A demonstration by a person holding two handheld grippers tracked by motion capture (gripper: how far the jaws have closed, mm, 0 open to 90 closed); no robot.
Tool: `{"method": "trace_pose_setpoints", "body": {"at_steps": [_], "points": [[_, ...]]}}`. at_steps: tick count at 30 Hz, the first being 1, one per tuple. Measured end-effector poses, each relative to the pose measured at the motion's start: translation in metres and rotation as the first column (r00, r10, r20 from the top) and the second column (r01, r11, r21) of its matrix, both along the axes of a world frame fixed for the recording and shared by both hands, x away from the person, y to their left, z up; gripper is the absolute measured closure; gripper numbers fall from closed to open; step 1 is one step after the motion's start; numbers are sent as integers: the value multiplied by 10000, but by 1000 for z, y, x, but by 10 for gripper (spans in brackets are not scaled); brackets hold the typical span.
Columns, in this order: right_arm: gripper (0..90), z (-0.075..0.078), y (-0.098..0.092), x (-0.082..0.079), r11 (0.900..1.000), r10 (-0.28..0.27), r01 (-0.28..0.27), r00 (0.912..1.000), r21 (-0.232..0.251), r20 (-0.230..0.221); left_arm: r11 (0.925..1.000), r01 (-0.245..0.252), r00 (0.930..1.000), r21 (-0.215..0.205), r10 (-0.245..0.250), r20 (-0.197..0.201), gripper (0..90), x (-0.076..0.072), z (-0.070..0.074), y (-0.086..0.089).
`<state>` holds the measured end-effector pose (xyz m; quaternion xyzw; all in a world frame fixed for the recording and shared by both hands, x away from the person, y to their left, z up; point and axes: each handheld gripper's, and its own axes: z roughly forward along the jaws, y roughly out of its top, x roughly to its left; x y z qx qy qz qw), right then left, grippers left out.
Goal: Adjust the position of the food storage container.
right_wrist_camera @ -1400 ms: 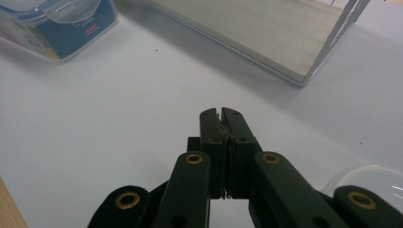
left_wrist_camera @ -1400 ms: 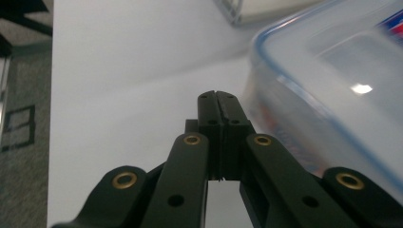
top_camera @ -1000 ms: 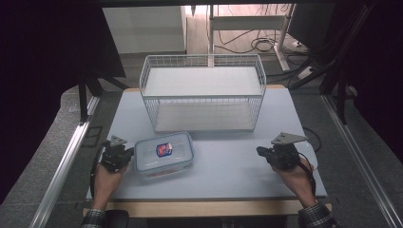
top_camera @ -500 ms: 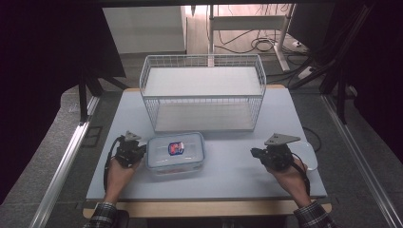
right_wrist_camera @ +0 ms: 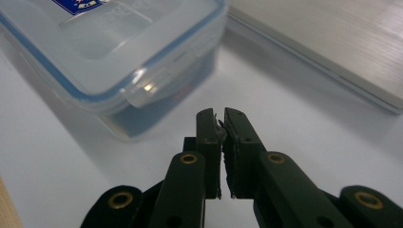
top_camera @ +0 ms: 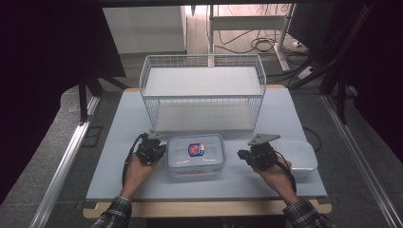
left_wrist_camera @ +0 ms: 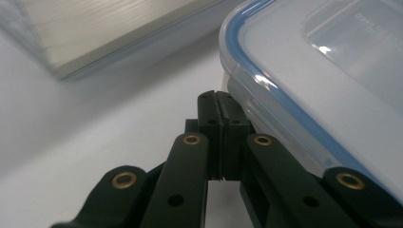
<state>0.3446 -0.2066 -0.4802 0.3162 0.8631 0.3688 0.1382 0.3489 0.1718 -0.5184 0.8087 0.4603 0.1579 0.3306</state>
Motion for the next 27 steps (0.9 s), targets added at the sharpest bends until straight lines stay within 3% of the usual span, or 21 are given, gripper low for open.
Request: {"method": "trace_pose_setpoints", "body": {"at_steps": [10, 15, 16, 18, 23, 27], "points": [[839, -8, 7, 6, 9993, -254, 244, 9991, -282, -352, 9983, 573, 9983, -92, -574, -60, 899, 5, 0, -26], [862, -10, 6, 4, 9974, -288, 258, 9986, -678, -443, 9962, 861, 9960, -100, -863, -230, 900, 0, 0, -33], [864, -10, 7, 2, 9949, -285, 247, 9989, -975, -377, 9960, 883, 9957, -99, -886, -254, 900, -1, 0, -33], [865, -11, 7, 1, 9935, -309, 279, 9992, -1099, -254, 9958, 901, 9956, 150, -897, -256, 900, -5, 0, -37], [846, -11, 4, 2, 9941, -337, 307, 9991, -1041, -274, 9945, 1051, 9939, 6, -1050, -335, 881, -7, 1, -33], [784, -5, -2, -1, 9946, -382, 385, 9993, -964, 51, 9958, 901, 9958, 162, -903, 139, 813, -22, 9, -19]]}}
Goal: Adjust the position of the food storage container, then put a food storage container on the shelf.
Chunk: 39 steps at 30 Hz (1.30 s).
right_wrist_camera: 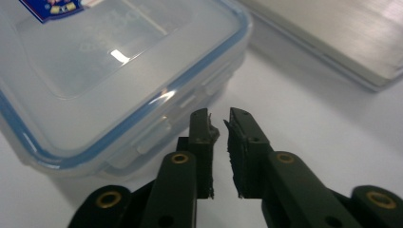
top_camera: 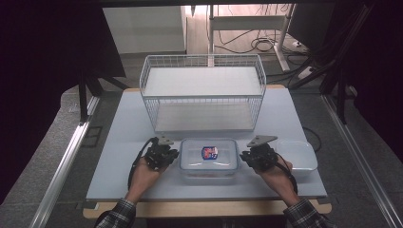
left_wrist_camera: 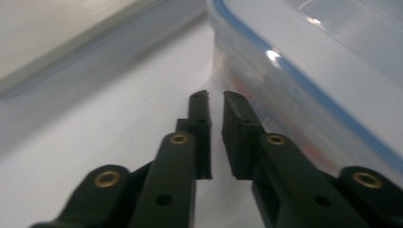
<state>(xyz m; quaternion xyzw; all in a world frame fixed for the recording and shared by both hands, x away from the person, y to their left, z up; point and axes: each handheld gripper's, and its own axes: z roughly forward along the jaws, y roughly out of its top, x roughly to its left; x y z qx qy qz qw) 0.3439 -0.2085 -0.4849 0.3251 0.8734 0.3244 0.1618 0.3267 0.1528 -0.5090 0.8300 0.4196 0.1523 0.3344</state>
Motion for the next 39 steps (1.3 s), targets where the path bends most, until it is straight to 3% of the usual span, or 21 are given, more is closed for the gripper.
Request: {"method": "trace_pose_setpoints", "body": {"at_steps": [1, 2, 4, 5, 8, 17, 20, 23, 26, 32, 39], "points": [[764, 3, -4, -1, 9999, -48, 47, 10000, 134, 64, 10000, -5, 10000, -62, 5, 59, 786, -3, 2, 4], [689, 7, -11, -2, 9991, -169, 167, 9998, 383, 55, 9999, 11, 9999, -106, -10, 125, 750, -7, 4, 9], [654, 9, -14, -3, 9979, -247, 246, 9997, 607, 11, 9995, 75, 9989, -315, -61, 465, 729, -19, 11, 19], [610, 12, -18, -5, 9957, -318, 316, 9995, 869, 9, 9992, 117, 9981, -383, -94, 602, 673, -22, 13, 21], [525, 16, -21, -10, 9938, -319, 292, 9992, 1075, 228, 9968, 154, 9958, -789, -81, 917, 547, -33, 18, 24], [291, 20, -25, -21, 9827, 204, -272, 9990, 1834, 388, 9928, 633, 9950, -1018, -548, 836, 256, -57, 13, 23], [244, 19, -23, -24, 9805, 334, -392, 9989, 1925, 331, 9905, 1000, 9931, -947, -935, 712, 166, -63, 12, 23], [222, 16, -20, -28, 9796, 543, -573, 9983, 1927, 209, 9872, 1166, 9923, -1086, -1112, 548, 162, -66, 12, 22], [193, 14, -17, -28, 9801, 725, -758, 9971, 1837, 249, 9881, 1196, 9918, -963, -1145, 571, 121, -65, 12, 20], [124, 13, -16, -26, 9773, 802, -838, 9964, 1944, 266, 9914, 1226, 9866, -460, -1168, 1136, 63, -63, 7, 17], [54, 12, -14, -22, 9781, 781, -818, 9966, 1912, 264, 9898, 1170, 9877, -816, -1074, 1133, 77, -57, 7, 18]]}}
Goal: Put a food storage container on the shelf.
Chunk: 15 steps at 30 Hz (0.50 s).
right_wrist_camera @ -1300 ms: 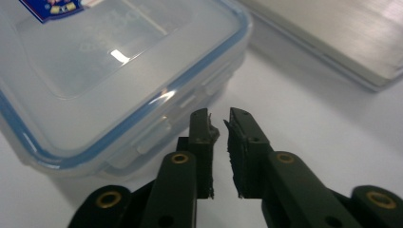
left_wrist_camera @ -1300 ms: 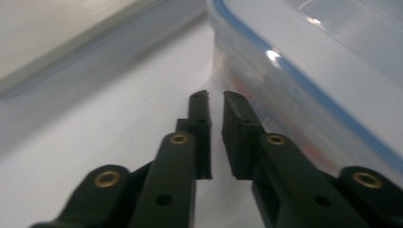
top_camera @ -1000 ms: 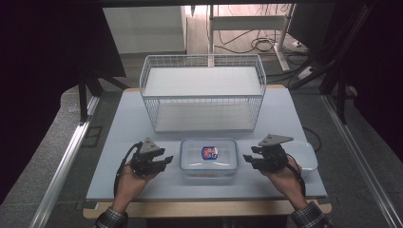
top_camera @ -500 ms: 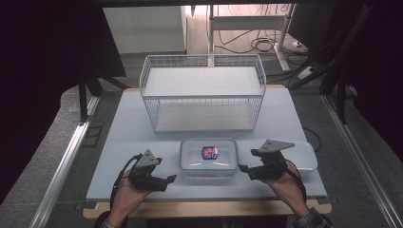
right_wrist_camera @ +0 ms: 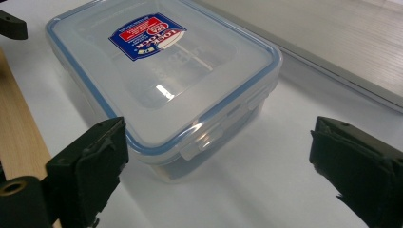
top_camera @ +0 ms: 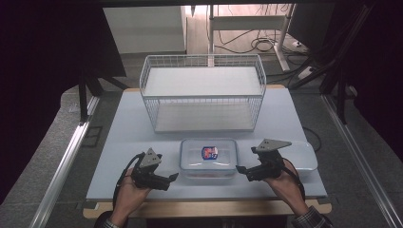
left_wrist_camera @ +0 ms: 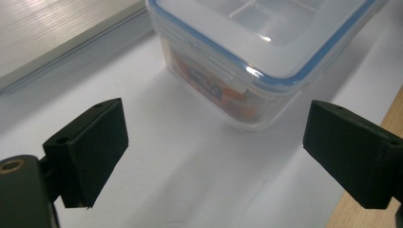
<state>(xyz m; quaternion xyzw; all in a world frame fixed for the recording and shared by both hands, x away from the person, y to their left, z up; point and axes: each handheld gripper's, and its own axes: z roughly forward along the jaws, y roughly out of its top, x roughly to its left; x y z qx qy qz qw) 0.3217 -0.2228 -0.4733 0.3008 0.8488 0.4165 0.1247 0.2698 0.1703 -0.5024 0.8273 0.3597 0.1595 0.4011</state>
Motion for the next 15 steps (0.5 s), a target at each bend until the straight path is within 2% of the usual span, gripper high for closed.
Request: {"method": "trace_pose_setpoints", "body": {"at_steps": [4, 8, 11, 13, 15], "points": [[42, 1, 3, 1, 9999, 103, -103, 9999, 64, 23, 9998, 6, 9998, -181, -10, -211, 86, 3, 4, -1], [38, 3, 4, 3, 9996, 116, -114, 9999, 247, -73, 9970, 44, 9974, -774, -99, -714, 95, 9, 9, -1], [41, 5, 6, 7, 9997, 167, -163, 9996, 183, -211, 9975, 47, 9969, -703, -102, -774, 82, 15, 14, -4], [42, 6, 7, 10, 9994, 169, -158, 9992, 308, -355, 9978, 116, 9949, -658, -181, -993, 49, 19, 15, -7], [41, 6, 11, 11, 9994, 43, -33, 9996, 331, -285, 9977, -9, 9948, -671, -59, -1020, 54, 23, 16, -9]]}}
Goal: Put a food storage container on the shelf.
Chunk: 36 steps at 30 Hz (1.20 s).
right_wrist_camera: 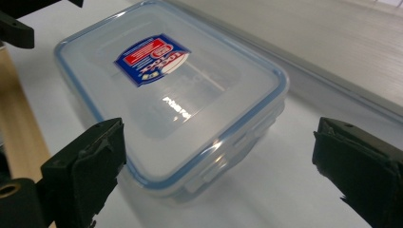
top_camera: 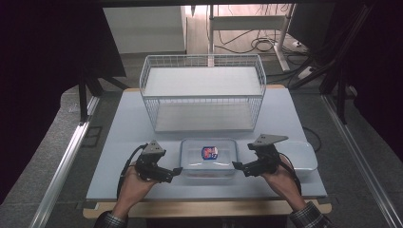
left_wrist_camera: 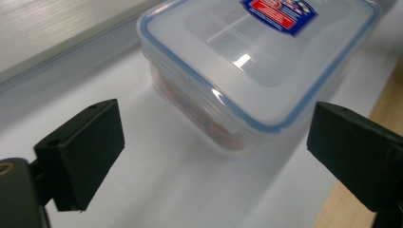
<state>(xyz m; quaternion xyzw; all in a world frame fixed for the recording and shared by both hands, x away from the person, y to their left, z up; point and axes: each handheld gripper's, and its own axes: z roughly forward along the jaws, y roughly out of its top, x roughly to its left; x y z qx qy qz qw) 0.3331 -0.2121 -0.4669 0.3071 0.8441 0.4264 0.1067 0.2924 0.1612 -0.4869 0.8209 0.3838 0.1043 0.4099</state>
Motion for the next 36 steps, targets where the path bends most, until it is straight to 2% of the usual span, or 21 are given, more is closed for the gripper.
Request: {"method": "trace_pose_setpoints", "body": {"at_steps": [3, 5, 7, 9, 12, 16, 18, 19, 21, 22, 23, 24, 25, 26, 27, 29, 30, 34, 36], "points": [[34, 0, 4, 2, 9993, -240, 242, 9997, -275, 75, 10000, -44, 9998, -77, 43, -182, 72, 5, -1, -2], [28, -1, 4, 3, 9997, -184, 184, 9998, -146, -10, 9999, -72, 9998, -87, 71, -159, 81, 8, -1, -2], [28, -1, 5, 6, 9998, -191, 189, 9993, -64, -336, 9998, -82, 9998, -191, 78, -180, 89, 10, -1, -1], [37, -2, 7, 9, 9991, -297, 276, 9974, -325, -654, 9992, -34, 9997, -399, 23, -255, 110, 15, -1, -1], [81, -5, 9, 15, 9991, -316, 284, 9933, -304, -1114, 9978, 72, 9987, -660, -106, -504, 128, 24, -3, -2], [86, -11, 16, 25, 9993, -123, 64, 9867, -367, -1623, 9961, 400, 9933, -793, -482, -1050, 107, 38, -9, -10], [88, -13, 19, 30, 10000, -21, 4, 9795, -85, -2013, 9928, 599, 9882, -1037, -736, -1340, 84, 45, -13, -13], [87, -14, 19, 31, 10000, 30, -34, 9777, -17, -2101, 9887, 756, 9837, -1293, -952, -1528, 86, 48, -15, -15], [61, -17, 21, 36, 9999, 104, -79, 9687, 111, -2480, 9847, 991, 9756, -1435, -1246, -1808, 70, 52, -18, -18], [57, -18, 21, 38, 9997, 104, -44, 9622, 225, -2720, 9811, 1028, 9704, -1637, -1351, -2002, 45, 54, -21, -18], [59, -20, 20, 40, 9993, 149, -47, 9572, 358, -2891, 9771, 1055, 9651, -1846, -1453, -2178, 41, 55, -23, -18], [64, -22, 20, 41, 9988, 209, -66, 9530, 483, -3023, 9686, 1172, 9559, -2194, -1700, -2395, 40, 57, -27, -18], [63, -24, 19, 42, 9980, 305, -103, 9440, 631, -3284, 9650, 1175, 9509, -2344, -1774, -2537, 22, 58, -31, -18], [54, -26, 20, 42, 9971, 385, -122, 9328, 756, -3583, 9643, 1138, 9489, -2393, -1769, -2613, 10, 58, -31, -18], [44, -27, 21, 42, 9973, 419, -160, 9268, 723, -3732, 9653, 1141, 9481, -2349, -1764, -2644, 15, 58, -30, -18], [62, -26, 21, 41, 9977, 348, -108, 9275, 664, -3722, 9674, 1079, 9468, -2292, -1703, -2731, 49, 55, -27, -16], [75, -26, 21, 40, 9978, 323, -72, 9228, 665, -3840, 9665, 1019, 9432, -2355, -1691, -2860, 72, 54, -27, -15], [147, -26, 15, 38, 9951, 199, 244, 8994, 958, -4367, 9555, 816, 9244, -2835, -1789, -3369, 148, 49, -30, -7], [186, -25, 11, 35, 9937, 226, 298, 8910, 1081, -4535, 9552, 880, 9287, -2825, -1813, -3235, 187, 44, -29, -6]]}}
